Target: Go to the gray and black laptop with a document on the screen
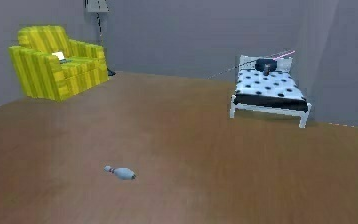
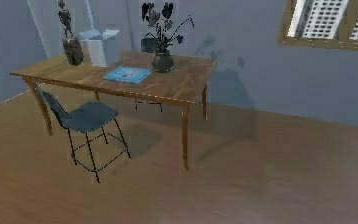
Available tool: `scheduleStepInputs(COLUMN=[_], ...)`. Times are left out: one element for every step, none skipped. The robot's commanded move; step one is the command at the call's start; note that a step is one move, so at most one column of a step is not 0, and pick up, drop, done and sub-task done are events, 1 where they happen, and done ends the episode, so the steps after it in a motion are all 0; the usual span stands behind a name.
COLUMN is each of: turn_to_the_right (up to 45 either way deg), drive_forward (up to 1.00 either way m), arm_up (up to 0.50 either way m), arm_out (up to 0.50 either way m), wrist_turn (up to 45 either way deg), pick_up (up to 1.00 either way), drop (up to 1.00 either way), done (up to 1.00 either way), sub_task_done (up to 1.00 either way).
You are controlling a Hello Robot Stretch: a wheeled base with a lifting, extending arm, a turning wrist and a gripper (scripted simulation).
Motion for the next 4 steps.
scheduleStepInputs(turn_to_the_right=[-24.0,0.0,-33.0,0.0], drive_forward=[0.0,0.7,0.0,0.7], arm_up=[0.0,0.0,0.0,0.0], arm_out=[0.0,0.0,0.0,0.0], wrist_turn=[0.0,0.0,0.0,0.0], pick_up=[0.0,0.0,0.0,0.0], drop=[0.0,0.0,0.0,0.0], done=[0.0,0.0,0.0,0.0], sub_task_done=[0.0,0.0,0.0,0.0])
